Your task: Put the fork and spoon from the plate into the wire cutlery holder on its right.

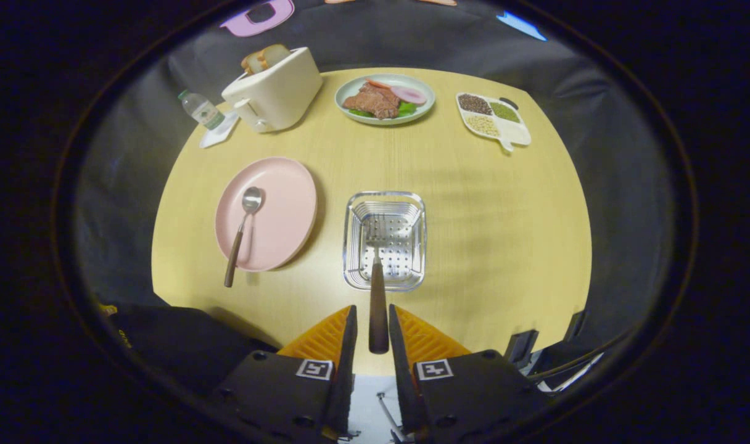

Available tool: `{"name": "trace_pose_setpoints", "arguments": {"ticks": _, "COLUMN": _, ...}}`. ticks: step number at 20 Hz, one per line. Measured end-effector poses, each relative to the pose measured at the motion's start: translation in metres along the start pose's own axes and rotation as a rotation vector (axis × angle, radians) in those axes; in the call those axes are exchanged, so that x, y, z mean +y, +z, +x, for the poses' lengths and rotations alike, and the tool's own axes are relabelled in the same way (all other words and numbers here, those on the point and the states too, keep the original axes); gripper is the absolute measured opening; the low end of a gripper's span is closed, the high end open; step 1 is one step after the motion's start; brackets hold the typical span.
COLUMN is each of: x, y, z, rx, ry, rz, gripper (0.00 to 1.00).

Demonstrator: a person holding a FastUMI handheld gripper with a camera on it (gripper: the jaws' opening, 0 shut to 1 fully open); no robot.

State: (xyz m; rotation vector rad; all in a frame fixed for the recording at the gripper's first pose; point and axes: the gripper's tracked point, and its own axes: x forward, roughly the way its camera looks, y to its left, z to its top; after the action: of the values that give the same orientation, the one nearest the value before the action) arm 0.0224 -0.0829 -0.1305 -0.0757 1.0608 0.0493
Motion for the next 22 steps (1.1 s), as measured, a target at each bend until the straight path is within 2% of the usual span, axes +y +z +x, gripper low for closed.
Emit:
{"name": "trace_pose_setpoints", "arguments": {"ticks": 5, "x": 0.006, "y": 0.017, "z": -0.016, "rx": -0.168, "ry": 0.021, "rz": 0.086, "gripper": 0.93}}
{"name": "trace_pose_setpoints", "arguments": {"ticks": 6, "x": 0.007, "y": 0.023, "z": -0.019, "rx": -0.215, "ry": 0.016, "rz": 0.090, "gripper": 1.00}}
{"name": "trace_pose_setpoints", "arguments": {"ticks": 9, "x": 0.015, "y": 0.036, "z": -0.033, "rx": -0.337, "ry": 0.006, "rz": 0.091, "gripper": 1.00}}
{"name": "trace_pose_setpoints", "arguments": {"ticks": 14, "x": 0.052, "y": 0.053, "z": -0.049, "rx": -0.499, "ry": 0.035, "rz": 0.139, "gripper": 1.00}}
{"name": "trace_pose_setpoints", "arguments": {"ticks": 17, "x": 0.077, "y": 0.060, "z": -0.043, "rx": -0.587, "ry": 0.030, "rz": 0.152, "gripper": 1.00}}
{"name": "trace_pose_setpoints", "arguments": {"ticks": 22, "x": 0.125, "y": 0.061, "z": -0.017, "rx": -0.649, "ry": 0.053, "rz": 0.174, "gripper": 1.00}}
